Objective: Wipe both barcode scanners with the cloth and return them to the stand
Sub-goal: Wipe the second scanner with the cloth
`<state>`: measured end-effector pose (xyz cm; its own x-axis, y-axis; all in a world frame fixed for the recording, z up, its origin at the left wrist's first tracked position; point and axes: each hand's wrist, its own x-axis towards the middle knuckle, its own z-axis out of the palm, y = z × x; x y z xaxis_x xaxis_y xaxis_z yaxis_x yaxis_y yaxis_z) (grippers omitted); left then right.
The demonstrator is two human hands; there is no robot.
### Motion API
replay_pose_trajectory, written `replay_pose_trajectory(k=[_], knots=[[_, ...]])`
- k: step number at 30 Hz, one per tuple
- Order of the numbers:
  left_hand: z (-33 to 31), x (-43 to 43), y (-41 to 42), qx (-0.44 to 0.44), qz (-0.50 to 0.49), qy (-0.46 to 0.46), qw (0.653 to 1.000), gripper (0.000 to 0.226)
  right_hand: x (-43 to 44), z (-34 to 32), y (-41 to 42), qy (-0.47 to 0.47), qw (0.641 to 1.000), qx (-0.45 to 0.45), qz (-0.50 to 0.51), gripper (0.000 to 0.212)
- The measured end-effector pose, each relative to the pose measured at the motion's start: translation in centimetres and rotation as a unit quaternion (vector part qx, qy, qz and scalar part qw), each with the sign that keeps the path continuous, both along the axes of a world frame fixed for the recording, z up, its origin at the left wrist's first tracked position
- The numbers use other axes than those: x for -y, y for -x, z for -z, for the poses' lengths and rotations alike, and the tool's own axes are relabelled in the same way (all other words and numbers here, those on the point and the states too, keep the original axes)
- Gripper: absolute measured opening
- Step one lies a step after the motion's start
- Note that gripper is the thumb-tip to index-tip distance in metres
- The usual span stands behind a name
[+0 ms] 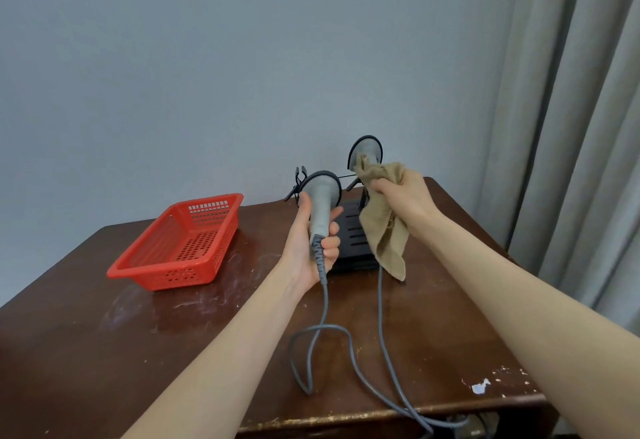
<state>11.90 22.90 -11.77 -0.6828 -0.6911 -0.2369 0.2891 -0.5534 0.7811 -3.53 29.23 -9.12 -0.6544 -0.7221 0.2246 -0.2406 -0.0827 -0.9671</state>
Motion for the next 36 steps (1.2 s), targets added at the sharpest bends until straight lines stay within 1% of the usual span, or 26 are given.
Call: replay_pose_trajectory(k=[1,3,4,6,7,10,12,13,15,18,19,20,23,25,26,29,30,32,34,36], knots=[[-0.1,-0.2,0.1,-0.003,0.020,0.004,1.000,0.072,0.2,-0.2,-0.5,0.019,0.999,0.030,-0.024,0.007],[-0.4,-0.8,0.2,-0.009,0.067,0.014,0.998,0.068,0.7,-0.5,-1.4,0.049,0.992,0.078,-0.083,0.008],[-0.5,-1.1,0.2,-0.011,0.087,0.021,0.996,0.064,1.0,-0.6,-1.7,0.055,0.989,0.089,-0.104,0.011],[-0.9,-1.4,0.1,0.001,0.112,0.037,0.993,0.062,1.3,-0.8,-1.9,0.064,0.988,0.092,-0.109,0.019],[-1.1,-1.3,0.0,0.021,0.116,0.049,0.992,0.065,1.4,-0.9,-1.9,0.066,0.988,0.093,-0.103,0.020],[-1.8,-1.1,0.2,0.108,0.098,0.095,0.985,0.070,1.3,-1.0,-1.9,0.060,0.988,0.100,-0.096,0.012],[-2.1,-1.0,0.3,0.137,0.069,0.105,0.983,0.070,1.1,-0.9,-1.8,0.057,0.990,0.094,-0.091,0.009],[-2.1,-0.9,0.4,0.132,0.056,0.098,0.985,0.070,1.1,-0.9,-1.8,0.067,0.993,0.067,-0.076,0.012],[-1.9,-0.9,0.3,0.103,0.041,0.076,0.991,0.070,1.0,-1.0,-1.9,0.076,0.995,-0.058,-0.036,0.016],[-1.3,-1.0,0.6,0.062,0.044,0.056,0.995,0.069,0.9,-1.0,-2.4,0.013,0.973,-0.228,-0.033,0.015],[-1.2,-1.1,0.7,0.049,0.048,0.050,0.996,0.069,0.9,-0.8,-2.5,-0.001,0.965,-0.260,-0.044,0.016],[-1.1,-1.1,0.9,0.041,0.050,0.046,0.997,0.069,0.8,-0.8,-2.6,-0.012,0.962,-0.269,-0.055,0.015],[-0.9,-0.9,1.0,0.038,0.047,0.045,0.997,0.073,0.1,-1.1,-3.0,-0.017,0.965,-0.242,-0.100,0.003],[-0.8,-0.9,1.2,0.041,0.046,0.045,0.997,0.076,-0.3,-1.5,-3.2,-0.020,0.963,-0.242,-0.119,0.011],[-0.7,-1.0,1.3,0.040,0.050,0.043,0.997,0.077,-0.3,-1.6,-3.1,-0.024,0.960,-0.256,-0.108,0.011],[-0.6,-1.2,1.4,0.024,0.063,0.035,0.997,0.077,0.2,-1.3,-2.5,-0.057,0.947,-0.313,-0.035,0.003],[-0.7,-1.2,1.4,0.021,0.062,0.034,0.997,0.076,0.3,-1.2,-2.5,-0.064,0.947,-0.315,-0.024,0.005],[-0.6,-1.1,1.2,0.020,0.057,0.032,0.998,0.077,0.0,-1.0,-2.8,-0.048,0.957,-0.282,-0.052,0.007],[-0.3,-0.9,1.0,0.024,0.046,0.031,0.998,0.081,-0.7,-1.0,-3.4,-0.031,0.967,-0.223,-0.116,0.010],[0.0,-0.8,0.9,0.031,0.035,0.027,0.999,0.082,-1.0,-0.8,-3.7,-0.040,0.968,-0.188,-0.159,0.011]])
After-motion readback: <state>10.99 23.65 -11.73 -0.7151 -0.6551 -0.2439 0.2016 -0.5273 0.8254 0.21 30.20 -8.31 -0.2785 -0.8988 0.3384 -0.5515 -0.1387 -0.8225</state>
